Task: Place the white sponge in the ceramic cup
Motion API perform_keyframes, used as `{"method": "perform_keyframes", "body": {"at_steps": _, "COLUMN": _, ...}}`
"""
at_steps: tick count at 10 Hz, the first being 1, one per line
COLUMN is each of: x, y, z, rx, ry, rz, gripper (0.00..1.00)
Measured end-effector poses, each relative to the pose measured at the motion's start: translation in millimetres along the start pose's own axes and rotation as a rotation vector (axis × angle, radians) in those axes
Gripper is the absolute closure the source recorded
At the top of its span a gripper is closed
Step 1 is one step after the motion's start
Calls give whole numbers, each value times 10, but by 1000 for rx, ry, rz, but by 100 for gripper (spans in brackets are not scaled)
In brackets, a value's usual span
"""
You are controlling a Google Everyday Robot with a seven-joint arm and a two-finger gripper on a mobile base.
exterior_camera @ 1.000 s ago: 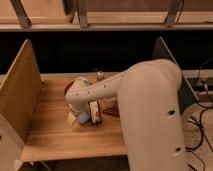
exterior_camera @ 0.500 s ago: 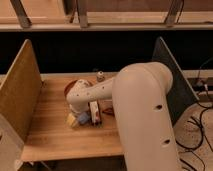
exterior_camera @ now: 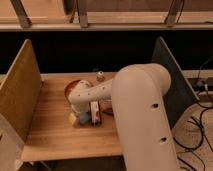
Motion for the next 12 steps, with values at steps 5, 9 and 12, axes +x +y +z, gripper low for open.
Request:
{"method": "perform_keyframes", "body": {"at_steps": 5, "x": -120, "y": -49, "z": -139, "rx": 24, "ry": -45, "rz": -2, "gripper": 95}}
{"method": "perform_keyframes", "body": {"at_steps": 9, "x": -491, "y": 2, "z": -831, "rx": 88, "ry": -198, "rz": -59, "gripper": 100}}
{"method": "perform_keyframes", "body": {"at_steps": 12, "x": -572, "y": -246, "z": -1413, "rx": 148, "ry": -329, "rz": -18, "gripper": 100}}
